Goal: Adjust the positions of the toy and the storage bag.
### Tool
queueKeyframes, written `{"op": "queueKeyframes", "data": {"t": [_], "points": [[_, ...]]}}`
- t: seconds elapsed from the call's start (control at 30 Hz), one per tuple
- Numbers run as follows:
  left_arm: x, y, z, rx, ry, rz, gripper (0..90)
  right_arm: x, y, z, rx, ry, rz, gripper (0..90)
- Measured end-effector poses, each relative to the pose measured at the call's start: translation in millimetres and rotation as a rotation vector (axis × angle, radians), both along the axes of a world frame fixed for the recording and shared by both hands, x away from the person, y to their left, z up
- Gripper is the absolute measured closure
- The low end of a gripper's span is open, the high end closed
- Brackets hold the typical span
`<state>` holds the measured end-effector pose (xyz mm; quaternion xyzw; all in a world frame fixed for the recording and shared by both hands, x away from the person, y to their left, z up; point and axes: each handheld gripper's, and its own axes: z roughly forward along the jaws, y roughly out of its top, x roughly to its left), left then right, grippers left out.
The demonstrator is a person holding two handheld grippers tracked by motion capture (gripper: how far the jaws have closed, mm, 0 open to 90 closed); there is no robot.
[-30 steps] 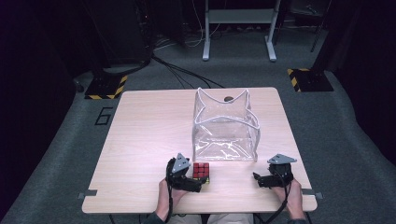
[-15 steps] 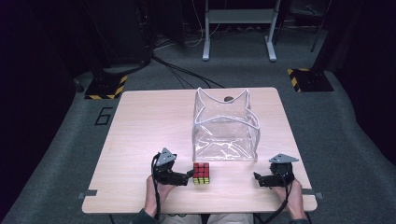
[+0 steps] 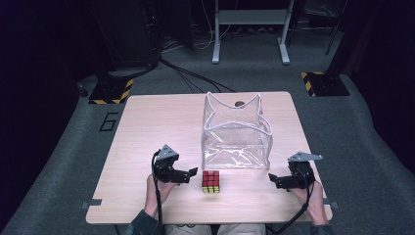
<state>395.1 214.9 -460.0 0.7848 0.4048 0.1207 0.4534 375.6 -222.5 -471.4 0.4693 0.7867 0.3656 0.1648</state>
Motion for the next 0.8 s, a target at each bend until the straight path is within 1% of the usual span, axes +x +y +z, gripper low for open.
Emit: {"op": "queueKeyframes", "data": {"t": [0.07,0.13,0.27,0.37,0.4,0.47,0.57,0.67,0.8], "points": [[0.8,0.0,1.5,0.001,0.000,0.002,2.0,1.3,1.0,7.3,0.002,0.000,0.005,3.0],[5.0,1.3,7.6,0.002,-0.005,0.002,2.0,2.8,1.9,15.1,-0.001,-0.009,0.009,3.3],[10.9,1.4,13.3,0.006,-0.001,0.003,2.2,7.5,3.6,29.0,-0.005,-0.018,0.017,3.8],[15.7,1.5,18.0,0.013,0.002,0.000,2.3,10.9,5.3,37.9,-0.003,-0.018,0.028,3.8],[15.7,1.5,18.0,0.013,0.002,0.000,2.4,10.9,5.3,37.9,-0.003,-0.018,0.028,3.8],[17.6,1.9,20.3,0.016,-0.001,-0.003,2.4,12.5,6.6,44.4,-0.010,-0.028,0.042,4.3],[21.0,2.3,25.7,0.020,0.003,-0.008,2.5,13.4,7.6,52.2,-0.008,-0.028,0.052,4.7],[25.4,2.4,31.0,0.020,0.016,-0.017,2.2,14.9,8.5,60.8,-0.008,-0.031,0.057,5.0],[30.9,4.1,39.8,0.021,0.017,-0.017,2.1,17.8,8.9,72.8,-0.007,-0.037,0.063,5.2]]}}
